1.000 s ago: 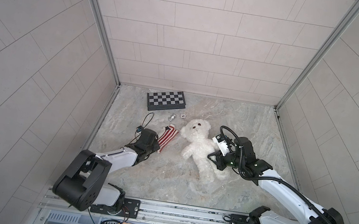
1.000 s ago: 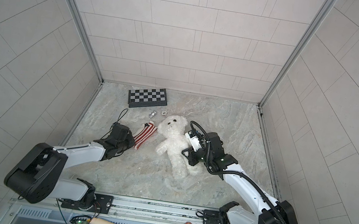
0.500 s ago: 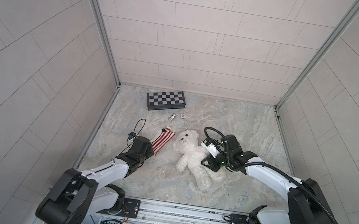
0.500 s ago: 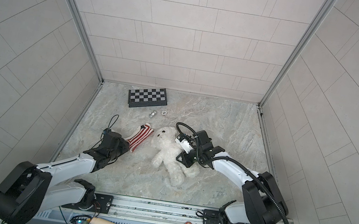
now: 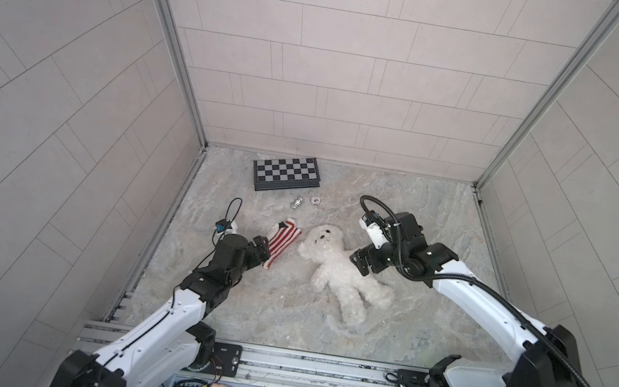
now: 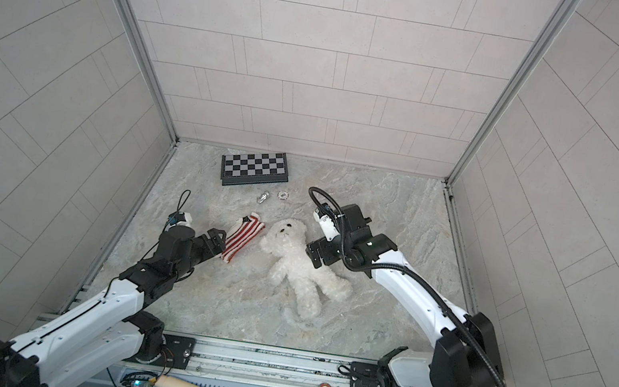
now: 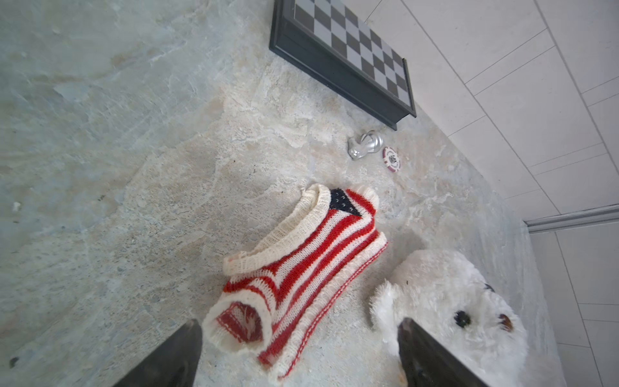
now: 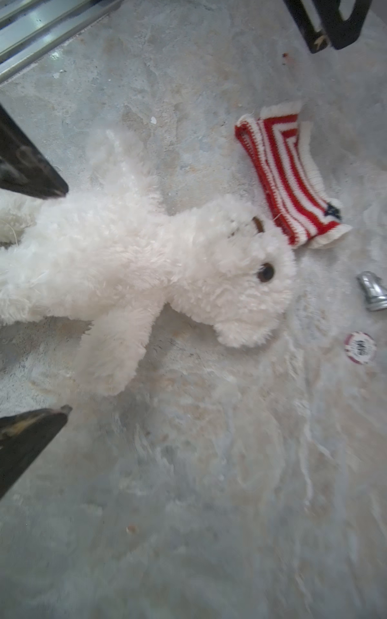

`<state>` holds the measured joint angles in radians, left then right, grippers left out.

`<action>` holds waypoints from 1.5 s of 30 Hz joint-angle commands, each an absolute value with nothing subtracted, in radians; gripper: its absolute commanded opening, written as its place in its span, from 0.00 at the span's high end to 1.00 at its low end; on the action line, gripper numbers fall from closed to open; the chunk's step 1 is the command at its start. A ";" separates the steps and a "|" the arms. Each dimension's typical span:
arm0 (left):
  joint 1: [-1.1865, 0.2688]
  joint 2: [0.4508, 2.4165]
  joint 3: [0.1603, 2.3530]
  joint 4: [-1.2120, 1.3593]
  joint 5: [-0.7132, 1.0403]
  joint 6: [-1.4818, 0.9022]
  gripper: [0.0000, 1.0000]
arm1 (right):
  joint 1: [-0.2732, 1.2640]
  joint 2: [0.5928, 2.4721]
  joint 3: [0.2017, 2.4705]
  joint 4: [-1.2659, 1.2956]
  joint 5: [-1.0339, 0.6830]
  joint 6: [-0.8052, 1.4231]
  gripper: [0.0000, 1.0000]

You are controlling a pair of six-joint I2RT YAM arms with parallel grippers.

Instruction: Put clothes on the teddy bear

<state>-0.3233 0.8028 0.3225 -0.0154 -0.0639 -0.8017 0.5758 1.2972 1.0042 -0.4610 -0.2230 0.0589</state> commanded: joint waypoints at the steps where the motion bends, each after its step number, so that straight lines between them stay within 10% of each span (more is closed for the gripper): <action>1: -0.328 0.756 0.347 -0.068 -0.051 -0.757 0.04 | 0.676 1.327 1.053 -0.477 -0.101 0.103 0.00; 23: -0.329 0.681 0.387 -0.078 -0.020 -0.741 0.04 | 0.779 1.840 1.221 -0.408 0.008 0.179 0.02; 35: -0.328 0.650 0.457 -0.119 0.105 -0.695 0.03 | 0.862 1.581 0.905 -0.055 -0.083 -0.094 0.59; 45: -0.324 0.584 0.448 -0.240 0.077 -0.693 0.03 | 0.862 1.467 0.742 0.016 -0.338 -0.322 0.36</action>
